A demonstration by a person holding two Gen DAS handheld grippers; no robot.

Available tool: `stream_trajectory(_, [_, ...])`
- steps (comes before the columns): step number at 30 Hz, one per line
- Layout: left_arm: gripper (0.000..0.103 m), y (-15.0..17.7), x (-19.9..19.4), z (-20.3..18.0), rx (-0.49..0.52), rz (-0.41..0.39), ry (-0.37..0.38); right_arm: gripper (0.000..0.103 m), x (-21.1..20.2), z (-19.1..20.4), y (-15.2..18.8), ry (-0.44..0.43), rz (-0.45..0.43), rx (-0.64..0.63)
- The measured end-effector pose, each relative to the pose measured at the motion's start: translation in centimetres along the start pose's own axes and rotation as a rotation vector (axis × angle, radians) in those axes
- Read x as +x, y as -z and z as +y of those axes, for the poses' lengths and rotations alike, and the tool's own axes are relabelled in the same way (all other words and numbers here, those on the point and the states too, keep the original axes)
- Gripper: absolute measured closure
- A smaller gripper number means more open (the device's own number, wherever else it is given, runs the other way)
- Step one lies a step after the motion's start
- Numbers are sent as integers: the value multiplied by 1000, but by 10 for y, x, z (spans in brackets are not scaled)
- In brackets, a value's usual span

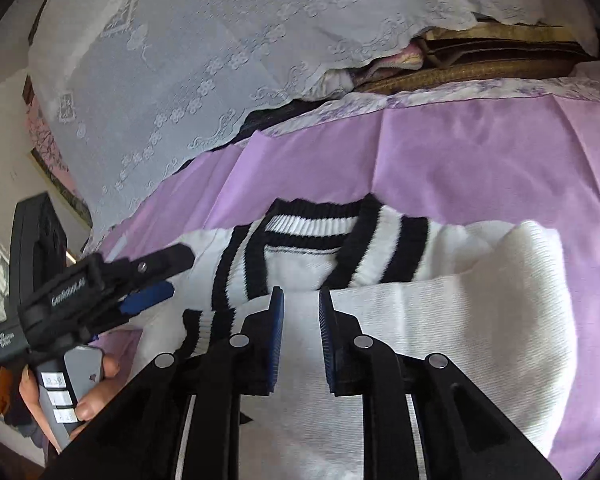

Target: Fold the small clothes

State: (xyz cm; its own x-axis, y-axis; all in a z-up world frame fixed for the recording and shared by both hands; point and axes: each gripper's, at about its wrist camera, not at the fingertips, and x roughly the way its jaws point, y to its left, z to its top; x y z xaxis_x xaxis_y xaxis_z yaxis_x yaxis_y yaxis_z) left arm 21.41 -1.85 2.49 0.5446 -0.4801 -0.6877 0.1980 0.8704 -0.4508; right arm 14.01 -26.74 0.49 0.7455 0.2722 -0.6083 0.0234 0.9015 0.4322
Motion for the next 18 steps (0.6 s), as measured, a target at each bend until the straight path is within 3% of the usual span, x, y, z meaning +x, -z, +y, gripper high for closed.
stream_trajectory(2, [8, 6, 15, -14, 79, 55, 5, 88, -2, -28, -4, 32, -1, 71])
stream_trajectory(5, [8, 17, 41, -18, 137, 93, -146, 96, 11, -78, 1, 121, 35, 209])
stream_trajectory(6, [8, 19, 49, -16, 154, 107, -194, 103, 17, -94, 3, 117, 48, 252])
stream_trajectory(8, [8, 21, 57, -9, 167, 117, -274, 103, 19, -108, 5, 48, 49, 321])
stream_trajectory(12, [8, 16, 47, -6, 134, 90, -245, 98, -6, -85, 3, 38, -29, 250])
stream_trajectory(18, [8, 11, 21, -3, 92, 61, -117, 98, -28, -73, 19, 49, -25, 208])
